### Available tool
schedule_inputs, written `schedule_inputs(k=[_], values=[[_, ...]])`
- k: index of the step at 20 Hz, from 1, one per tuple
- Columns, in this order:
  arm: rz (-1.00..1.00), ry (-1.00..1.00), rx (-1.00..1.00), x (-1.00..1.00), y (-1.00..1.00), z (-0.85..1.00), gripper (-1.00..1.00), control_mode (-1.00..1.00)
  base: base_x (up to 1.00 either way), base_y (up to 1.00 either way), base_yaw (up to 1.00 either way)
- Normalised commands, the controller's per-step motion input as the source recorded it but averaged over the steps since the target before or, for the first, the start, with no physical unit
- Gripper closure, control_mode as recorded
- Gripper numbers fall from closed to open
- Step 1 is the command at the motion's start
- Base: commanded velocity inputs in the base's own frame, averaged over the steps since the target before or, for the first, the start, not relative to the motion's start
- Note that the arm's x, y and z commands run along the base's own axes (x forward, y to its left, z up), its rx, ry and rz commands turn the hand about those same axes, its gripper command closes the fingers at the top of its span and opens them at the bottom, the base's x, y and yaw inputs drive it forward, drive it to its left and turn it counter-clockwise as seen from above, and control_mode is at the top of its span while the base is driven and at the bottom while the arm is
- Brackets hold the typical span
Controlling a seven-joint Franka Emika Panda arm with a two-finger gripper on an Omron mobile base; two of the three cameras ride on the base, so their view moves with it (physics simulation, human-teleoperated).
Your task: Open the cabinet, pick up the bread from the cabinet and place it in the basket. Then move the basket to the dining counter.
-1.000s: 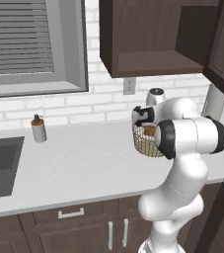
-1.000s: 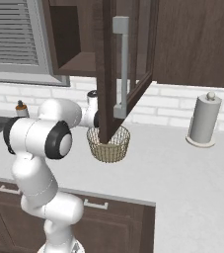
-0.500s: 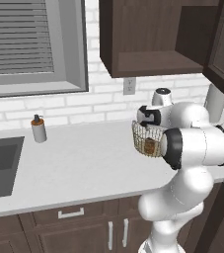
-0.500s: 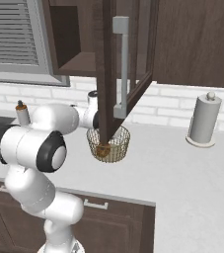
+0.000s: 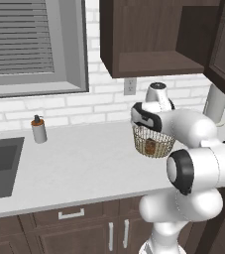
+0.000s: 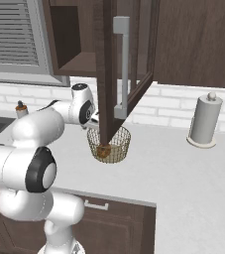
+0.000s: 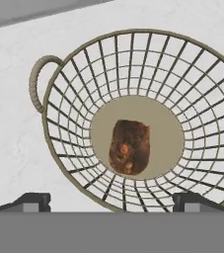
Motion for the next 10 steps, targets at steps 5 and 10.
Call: schedule_inputs(k=[5,10], values=[[0.27,0.0,-0.12,-0.19,0.04,-0.13,-1.0,-1.0,0.0,0.0,0.0],[0.29,0.01,-0.07,0.02,0.02,-0.3,-1.0,-1.0,0.0,0.0,0.0]])
